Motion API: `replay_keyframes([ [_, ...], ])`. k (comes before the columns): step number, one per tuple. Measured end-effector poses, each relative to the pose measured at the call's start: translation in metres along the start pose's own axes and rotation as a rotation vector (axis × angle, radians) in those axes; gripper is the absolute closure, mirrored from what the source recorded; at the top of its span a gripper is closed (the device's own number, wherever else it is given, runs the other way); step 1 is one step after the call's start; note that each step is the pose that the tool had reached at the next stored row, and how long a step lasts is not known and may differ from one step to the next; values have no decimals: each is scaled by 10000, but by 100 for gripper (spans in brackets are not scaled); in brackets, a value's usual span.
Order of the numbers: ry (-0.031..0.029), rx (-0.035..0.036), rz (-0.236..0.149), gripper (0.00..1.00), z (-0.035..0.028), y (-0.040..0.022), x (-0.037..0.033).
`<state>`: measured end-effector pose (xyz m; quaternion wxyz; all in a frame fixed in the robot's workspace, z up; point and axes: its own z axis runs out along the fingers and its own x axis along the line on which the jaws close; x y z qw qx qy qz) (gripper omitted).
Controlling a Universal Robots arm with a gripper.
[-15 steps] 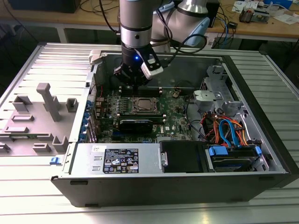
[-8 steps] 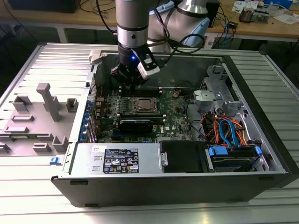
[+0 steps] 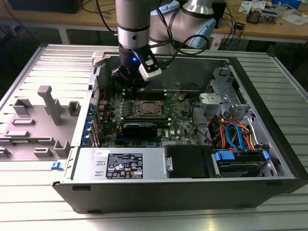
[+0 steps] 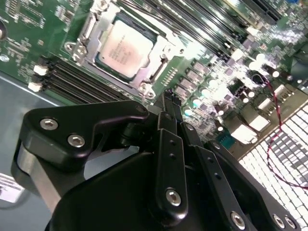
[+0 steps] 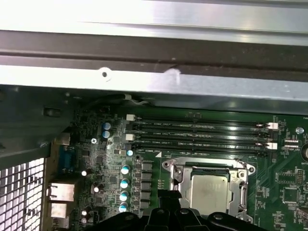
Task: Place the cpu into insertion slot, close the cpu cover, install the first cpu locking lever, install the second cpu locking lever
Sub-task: 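Install the first cpu locking lever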
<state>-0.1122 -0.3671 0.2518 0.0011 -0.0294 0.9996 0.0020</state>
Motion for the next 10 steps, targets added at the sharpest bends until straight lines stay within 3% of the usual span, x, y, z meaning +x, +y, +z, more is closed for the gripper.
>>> replay_keyframes([
  [2, -12, 2, 1, 89, -6, 6, 50],
  [10, -16, 4, 0, 89, -52, 61, 53],
])
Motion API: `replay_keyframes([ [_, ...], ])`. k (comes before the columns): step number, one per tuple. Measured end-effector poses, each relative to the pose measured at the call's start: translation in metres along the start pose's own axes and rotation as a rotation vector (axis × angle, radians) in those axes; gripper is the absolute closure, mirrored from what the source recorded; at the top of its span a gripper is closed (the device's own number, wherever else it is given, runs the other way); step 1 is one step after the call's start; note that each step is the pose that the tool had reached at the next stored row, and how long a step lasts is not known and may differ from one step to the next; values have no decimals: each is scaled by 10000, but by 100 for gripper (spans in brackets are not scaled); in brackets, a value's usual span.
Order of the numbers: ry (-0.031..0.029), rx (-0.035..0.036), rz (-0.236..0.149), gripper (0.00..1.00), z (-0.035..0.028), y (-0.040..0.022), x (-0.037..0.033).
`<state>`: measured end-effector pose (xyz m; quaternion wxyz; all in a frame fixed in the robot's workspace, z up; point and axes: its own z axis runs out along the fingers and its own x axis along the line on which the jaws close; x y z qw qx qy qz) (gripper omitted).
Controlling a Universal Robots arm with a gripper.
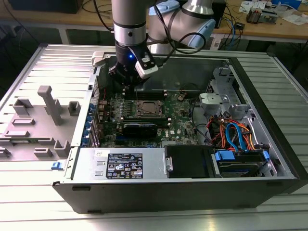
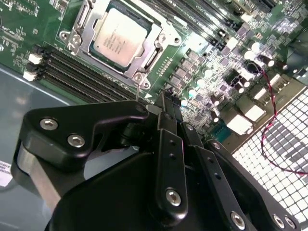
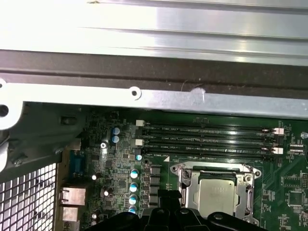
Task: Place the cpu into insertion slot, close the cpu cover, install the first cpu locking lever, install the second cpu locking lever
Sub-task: 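Install the first cpu locking lever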
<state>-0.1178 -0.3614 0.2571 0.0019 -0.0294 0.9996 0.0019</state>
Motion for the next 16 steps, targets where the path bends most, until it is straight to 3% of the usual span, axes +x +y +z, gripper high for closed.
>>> replay_keyframes([
  [7, -3, 1, 0, 89, -37, 27, 0],
  [16, -3, 14, 0, 89, -47, 160, -8],
])
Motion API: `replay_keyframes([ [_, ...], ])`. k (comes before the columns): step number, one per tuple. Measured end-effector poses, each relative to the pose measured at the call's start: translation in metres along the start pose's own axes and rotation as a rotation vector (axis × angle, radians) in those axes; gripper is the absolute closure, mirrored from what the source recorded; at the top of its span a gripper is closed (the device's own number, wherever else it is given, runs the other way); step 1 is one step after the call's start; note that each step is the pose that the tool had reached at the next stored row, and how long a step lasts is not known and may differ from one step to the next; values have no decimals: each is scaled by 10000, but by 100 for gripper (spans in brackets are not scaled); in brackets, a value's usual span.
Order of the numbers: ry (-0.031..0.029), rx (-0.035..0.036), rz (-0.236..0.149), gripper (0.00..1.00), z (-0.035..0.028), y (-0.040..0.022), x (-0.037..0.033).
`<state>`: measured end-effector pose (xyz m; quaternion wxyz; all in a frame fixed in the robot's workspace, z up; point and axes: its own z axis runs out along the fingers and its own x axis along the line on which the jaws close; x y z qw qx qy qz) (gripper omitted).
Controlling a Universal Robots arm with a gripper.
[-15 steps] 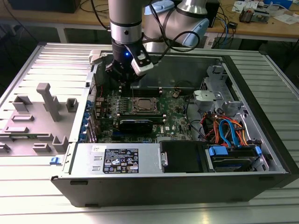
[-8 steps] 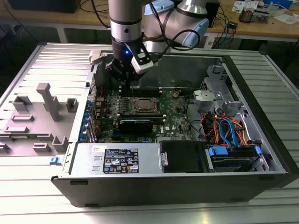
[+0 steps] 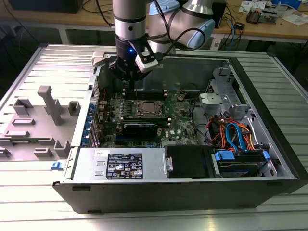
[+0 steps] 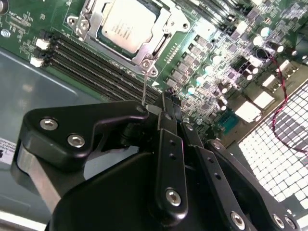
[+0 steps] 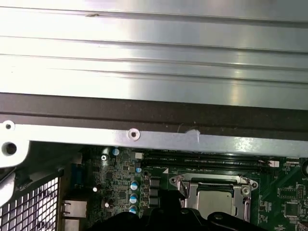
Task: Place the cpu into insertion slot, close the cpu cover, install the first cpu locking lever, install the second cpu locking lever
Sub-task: 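Install the first cpu locking lever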
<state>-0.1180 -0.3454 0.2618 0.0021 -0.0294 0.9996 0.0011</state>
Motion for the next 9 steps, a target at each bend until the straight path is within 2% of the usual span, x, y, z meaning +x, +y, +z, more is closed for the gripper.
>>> replay_keyframes([
  [4, -1, -1, -2, 89, 1, 22, -12],
  [7, -1, 0, 0, 89, 1, 22, -55],
  [9, -1, 0, -1, 89, 3, 18, -121],
])
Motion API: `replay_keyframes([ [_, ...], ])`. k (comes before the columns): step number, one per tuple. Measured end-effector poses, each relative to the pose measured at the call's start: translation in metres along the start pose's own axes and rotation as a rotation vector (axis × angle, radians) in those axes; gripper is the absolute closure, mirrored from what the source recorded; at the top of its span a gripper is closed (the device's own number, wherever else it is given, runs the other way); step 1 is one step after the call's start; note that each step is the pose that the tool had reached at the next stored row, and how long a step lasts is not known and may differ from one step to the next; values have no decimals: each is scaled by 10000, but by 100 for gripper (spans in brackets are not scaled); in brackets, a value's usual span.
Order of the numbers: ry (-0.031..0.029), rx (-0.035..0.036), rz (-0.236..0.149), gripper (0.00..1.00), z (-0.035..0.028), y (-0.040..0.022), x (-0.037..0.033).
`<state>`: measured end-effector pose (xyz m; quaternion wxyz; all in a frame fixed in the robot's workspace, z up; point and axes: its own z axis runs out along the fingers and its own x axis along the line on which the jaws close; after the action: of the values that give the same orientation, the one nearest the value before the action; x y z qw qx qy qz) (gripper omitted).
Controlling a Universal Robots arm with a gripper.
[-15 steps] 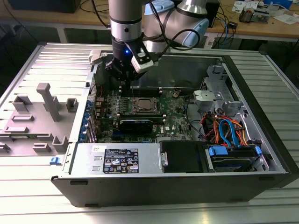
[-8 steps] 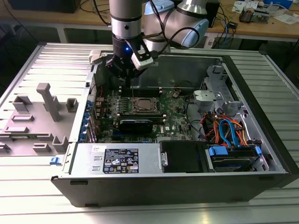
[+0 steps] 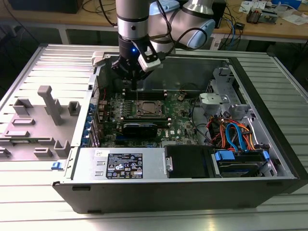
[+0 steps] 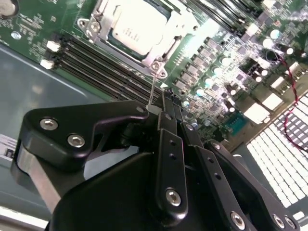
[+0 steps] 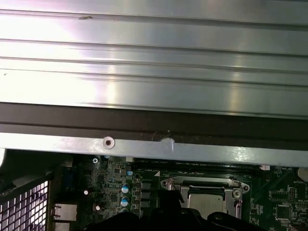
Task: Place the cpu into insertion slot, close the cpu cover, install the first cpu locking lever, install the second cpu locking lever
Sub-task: 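Install the first cpu locking lever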
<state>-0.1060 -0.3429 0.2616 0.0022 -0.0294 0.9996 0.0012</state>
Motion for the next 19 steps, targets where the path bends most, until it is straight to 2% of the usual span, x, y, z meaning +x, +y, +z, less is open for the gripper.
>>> replay_keyframes([
  [1, -1, -1, 0, 89, 5, -3, -51],
  [4, -1, 1, 0, 89, 12, -5, -86],
  [9, 0, 37, 0, 89, 13, -5, -88],
  [19, 1, 39, 0, 89, 15, -6, -109],
])
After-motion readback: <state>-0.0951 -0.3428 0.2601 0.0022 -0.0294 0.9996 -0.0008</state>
